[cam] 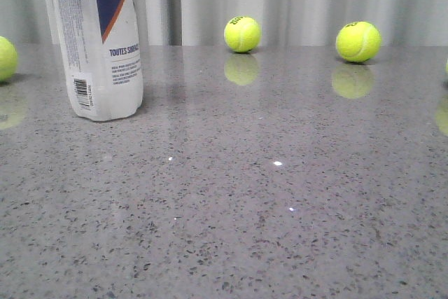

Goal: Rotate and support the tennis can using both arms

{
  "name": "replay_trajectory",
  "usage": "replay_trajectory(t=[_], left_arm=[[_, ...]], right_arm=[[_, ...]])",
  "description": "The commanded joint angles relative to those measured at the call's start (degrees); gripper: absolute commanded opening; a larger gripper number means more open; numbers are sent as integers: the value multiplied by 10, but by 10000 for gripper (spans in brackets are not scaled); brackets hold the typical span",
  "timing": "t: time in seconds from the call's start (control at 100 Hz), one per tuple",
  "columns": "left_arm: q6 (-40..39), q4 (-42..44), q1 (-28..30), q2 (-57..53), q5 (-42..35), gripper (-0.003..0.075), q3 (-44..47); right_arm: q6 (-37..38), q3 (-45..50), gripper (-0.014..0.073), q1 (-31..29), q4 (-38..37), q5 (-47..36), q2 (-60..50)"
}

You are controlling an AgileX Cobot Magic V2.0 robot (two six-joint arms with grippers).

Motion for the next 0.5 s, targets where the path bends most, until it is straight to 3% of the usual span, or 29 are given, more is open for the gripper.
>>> replay_trajectory(t=[0.0,0.13,0.49], left_arm=[[-5,1,2,-22,-44,-21,27],[-5,1,2,-22,-44,-21,27],[-5,1,2,-22,-44,-21,27]], right_arm=[[15,0,-70,-15,-7,-57,-13],[32,35,-70,-19,-7,-97,-13],[33,33,-70,-19,-12,-98,-13]])
